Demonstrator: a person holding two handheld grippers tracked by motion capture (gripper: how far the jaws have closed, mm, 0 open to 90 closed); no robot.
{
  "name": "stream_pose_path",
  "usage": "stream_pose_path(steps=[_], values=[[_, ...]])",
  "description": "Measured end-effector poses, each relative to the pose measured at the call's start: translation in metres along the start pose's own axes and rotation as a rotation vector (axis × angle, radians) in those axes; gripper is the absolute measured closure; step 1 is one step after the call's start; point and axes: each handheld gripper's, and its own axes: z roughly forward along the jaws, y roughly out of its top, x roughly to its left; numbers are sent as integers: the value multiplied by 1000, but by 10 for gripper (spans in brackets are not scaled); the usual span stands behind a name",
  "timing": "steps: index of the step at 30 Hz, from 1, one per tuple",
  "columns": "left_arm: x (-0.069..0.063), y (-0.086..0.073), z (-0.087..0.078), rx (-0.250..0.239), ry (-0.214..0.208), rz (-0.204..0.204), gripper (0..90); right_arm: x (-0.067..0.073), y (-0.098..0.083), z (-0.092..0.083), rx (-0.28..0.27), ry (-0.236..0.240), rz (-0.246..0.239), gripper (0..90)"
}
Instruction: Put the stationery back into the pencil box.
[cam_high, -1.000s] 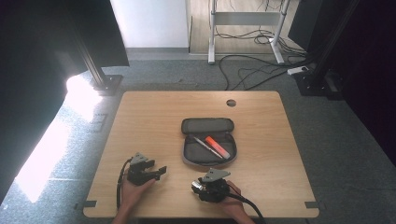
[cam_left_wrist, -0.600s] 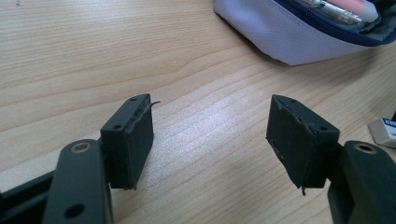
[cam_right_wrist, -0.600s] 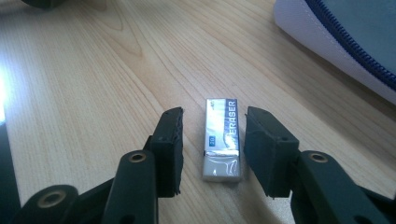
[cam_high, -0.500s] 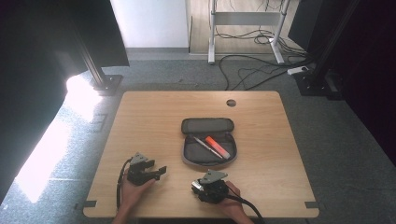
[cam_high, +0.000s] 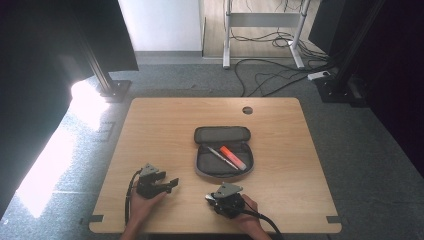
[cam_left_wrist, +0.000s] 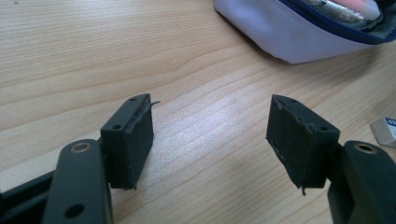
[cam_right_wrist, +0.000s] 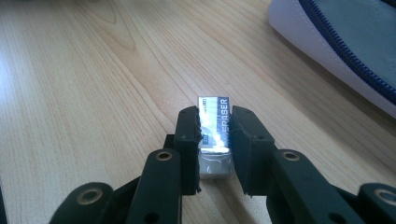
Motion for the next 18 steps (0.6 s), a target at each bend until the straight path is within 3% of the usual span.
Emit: stream_pose_path(steps=[3, 8, 18], values=[[0, 0, -1, -3, -1, -1, 321, 0, 0, -1, -6, -8, -29, 720], [1, 0, -1, -4, 2, -1, 321, -3, 4, -11, -69, 19, -49, 721], [2, 1, -1, -4, 1, 0, 321, -18, 8, -31, -152, 26, 8, 722]])
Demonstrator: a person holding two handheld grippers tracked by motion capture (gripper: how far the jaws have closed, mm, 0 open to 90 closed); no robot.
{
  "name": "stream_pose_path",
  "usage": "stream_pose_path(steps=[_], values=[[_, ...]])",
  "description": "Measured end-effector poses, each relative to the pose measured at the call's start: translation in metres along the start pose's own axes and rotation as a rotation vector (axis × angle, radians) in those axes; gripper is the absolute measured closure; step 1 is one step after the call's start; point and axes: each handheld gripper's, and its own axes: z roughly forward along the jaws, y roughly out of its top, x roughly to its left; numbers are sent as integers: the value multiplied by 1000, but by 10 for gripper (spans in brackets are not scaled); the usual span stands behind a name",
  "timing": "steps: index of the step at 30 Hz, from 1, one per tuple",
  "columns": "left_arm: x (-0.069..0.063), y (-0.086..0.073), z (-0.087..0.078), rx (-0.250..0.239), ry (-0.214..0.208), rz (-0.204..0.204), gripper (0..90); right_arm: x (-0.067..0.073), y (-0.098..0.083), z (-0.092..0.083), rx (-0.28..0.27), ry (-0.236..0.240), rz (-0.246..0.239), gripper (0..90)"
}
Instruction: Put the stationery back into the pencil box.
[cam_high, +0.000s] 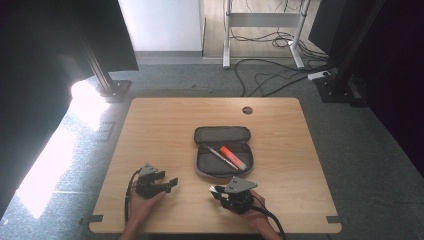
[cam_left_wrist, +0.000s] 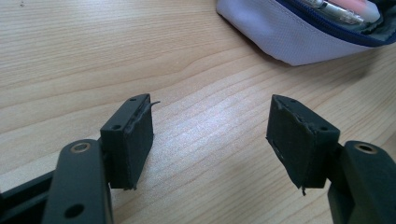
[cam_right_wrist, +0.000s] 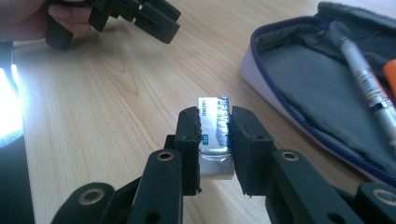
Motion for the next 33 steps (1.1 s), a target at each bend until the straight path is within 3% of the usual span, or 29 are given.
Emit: stream_pose_path(steps=[33], values=[[0, 0, 1, 7, 0, 3, 321, -10, 3, -9, -26, -44, 8, 722]])
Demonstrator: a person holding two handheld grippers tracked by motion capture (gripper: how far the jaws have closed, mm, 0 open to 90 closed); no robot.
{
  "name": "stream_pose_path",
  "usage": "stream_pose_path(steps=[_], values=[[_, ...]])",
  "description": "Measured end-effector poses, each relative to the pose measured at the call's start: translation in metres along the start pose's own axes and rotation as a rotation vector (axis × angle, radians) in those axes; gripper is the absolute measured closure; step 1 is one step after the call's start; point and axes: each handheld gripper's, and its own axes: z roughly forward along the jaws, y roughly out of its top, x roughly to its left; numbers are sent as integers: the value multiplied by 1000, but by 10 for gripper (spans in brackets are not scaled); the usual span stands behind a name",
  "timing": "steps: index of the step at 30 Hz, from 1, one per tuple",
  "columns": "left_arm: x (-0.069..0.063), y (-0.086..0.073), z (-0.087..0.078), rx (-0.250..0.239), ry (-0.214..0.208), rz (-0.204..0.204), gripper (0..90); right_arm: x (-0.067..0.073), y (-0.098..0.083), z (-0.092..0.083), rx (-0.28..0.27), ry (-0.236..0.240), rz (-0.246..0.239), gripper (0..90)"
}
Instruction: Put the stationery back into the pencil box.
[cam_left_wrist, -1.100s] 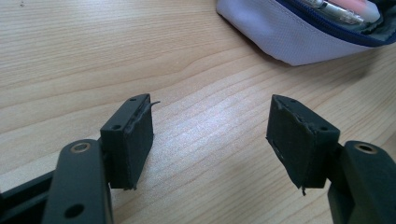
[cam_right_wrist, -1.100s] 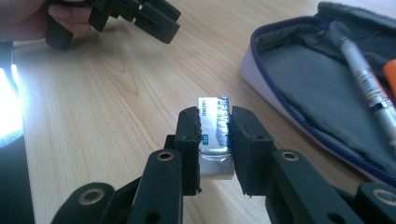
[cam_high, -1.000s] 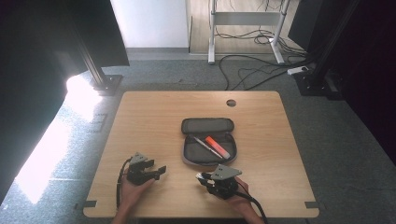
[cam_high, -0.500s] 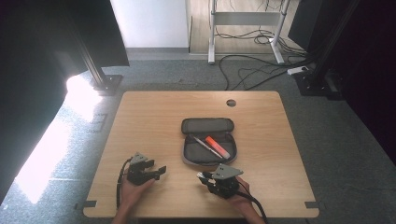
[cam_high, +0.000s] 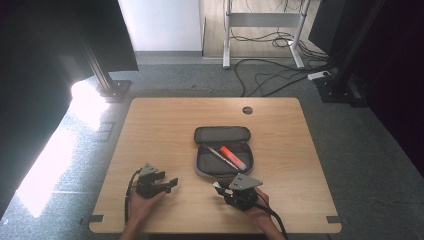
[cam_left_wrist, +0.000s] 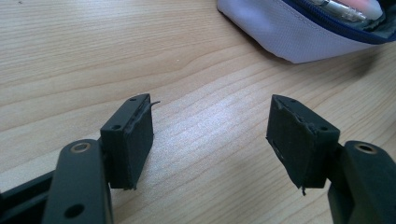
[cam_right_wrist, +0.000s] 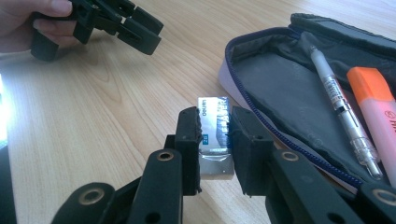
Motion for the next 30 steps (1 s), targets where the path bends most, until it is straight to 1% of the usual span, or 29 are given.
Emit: stream_pose_path(steps=[5, 12, 18, 30], values=[[-1, 0, 0, 2, -2, 1, 321, -3, 1, 0, -3, -8, 5, 722], [-1, 0, -1, -2, 0, 1, 321, -7, 5, 3, -3, -8, 7, 723], [-2, 0, 0, 0, -5, 2, 321, -12, 11, 4, -11, -21, 12, 723], [-1, 0, 1, 4, -6, 1, 321, -22, 24, 16, -7, -33, 18, 723]])
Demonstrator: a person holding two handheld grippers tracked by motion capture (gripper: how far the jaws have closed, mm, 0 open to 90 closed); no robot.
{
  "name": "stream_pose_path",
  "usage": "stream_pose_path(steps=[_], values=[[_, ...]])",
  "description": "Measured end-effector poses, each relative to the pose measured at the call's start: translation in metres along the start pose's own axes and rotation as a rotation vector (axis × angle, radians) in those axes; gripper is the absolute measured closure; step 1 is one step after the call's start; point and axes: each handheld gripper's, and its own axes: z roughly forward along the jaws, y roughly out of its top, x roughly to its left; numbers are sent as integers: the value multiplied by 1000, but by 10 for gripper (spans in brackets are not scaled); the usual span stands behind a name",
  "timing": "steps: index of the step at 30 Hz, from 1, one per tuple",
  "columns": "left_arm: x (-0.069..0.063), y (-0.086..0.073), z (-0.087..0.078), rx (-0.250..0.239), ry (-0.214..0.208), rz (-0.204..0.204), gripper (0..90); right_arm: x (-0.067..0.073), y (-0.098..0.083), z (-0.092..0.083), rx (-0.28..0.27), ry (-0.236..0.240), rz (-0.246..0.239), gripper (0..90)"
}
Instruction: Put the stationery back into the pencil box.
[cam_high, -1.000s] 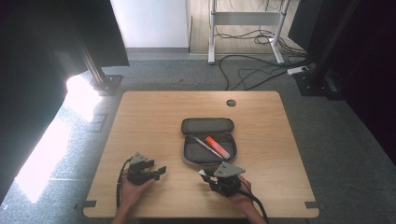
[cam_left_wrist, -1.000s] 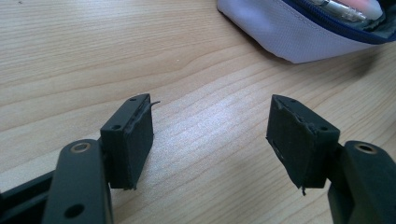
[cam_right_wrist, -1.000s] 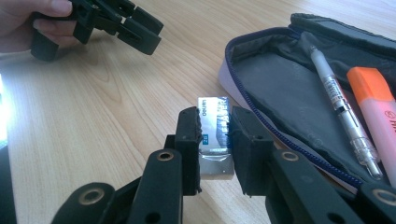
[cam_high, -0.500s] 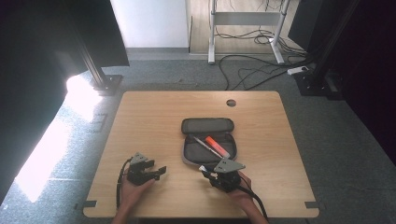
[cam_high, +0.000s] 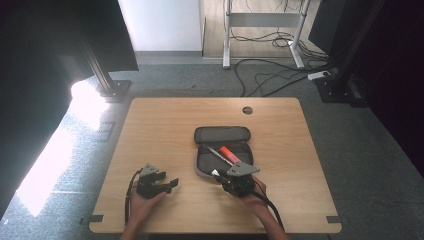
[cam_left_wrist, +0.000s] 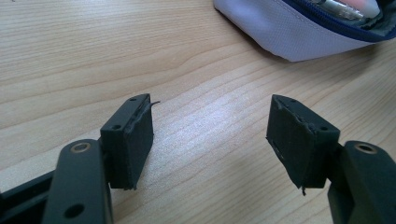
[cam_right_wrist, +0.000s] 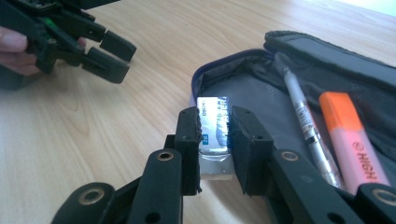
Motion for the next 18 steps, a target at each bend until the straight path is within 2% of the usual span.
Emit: stream_pose_path(steps=[6, 18], values=[[1, 0, -1, -1, 0, -2, 321, -6, 10, 5, 4, -10, 7, 723], [0, 0, -1, 0, 3, 0, 321, -10, 23, 17, 1, -12, 7, 723]])
